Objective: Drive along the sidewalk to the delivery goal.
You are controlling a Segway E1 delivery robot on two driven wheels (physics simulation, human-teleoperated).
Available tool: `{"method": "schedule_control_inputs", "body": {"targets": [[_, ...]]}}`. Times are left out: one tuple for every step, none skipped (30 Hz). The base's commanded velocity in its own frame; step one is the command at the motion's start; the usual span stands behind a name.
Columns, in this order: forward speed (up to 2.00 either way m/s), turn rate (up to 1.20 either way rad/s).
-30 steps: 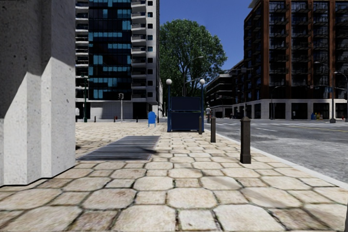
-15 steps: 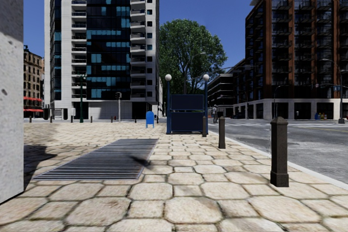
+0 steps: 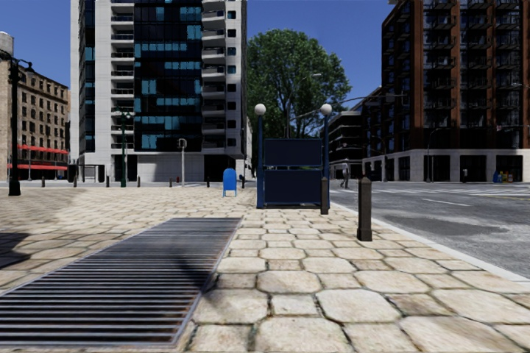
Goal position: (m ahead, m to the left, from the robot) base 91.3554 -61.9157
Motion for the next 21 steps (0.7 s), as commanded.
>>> {"method": "schedule_control_inputs", "body": {"targets": [[2.0, 0.32], [2.0, 0.35], [2.0, 0.35], [2.0, 0.35], [2.0, 0.36], [2.0, 0.36], [2.0, 0.36], [2.0, 0.36], [2.0, 0.36], [2.0, 0.36], [2.0, 0.36], [2.0, 0.36], [2.0, 0.36], [2.0, 0.36], [2.0, 0.36], [2.0, 0.36], [2.0, 0.36], [2.0, 0.36], [2.0, 0.36], [2.0, 0.36], [2.0, 0.36]]}}
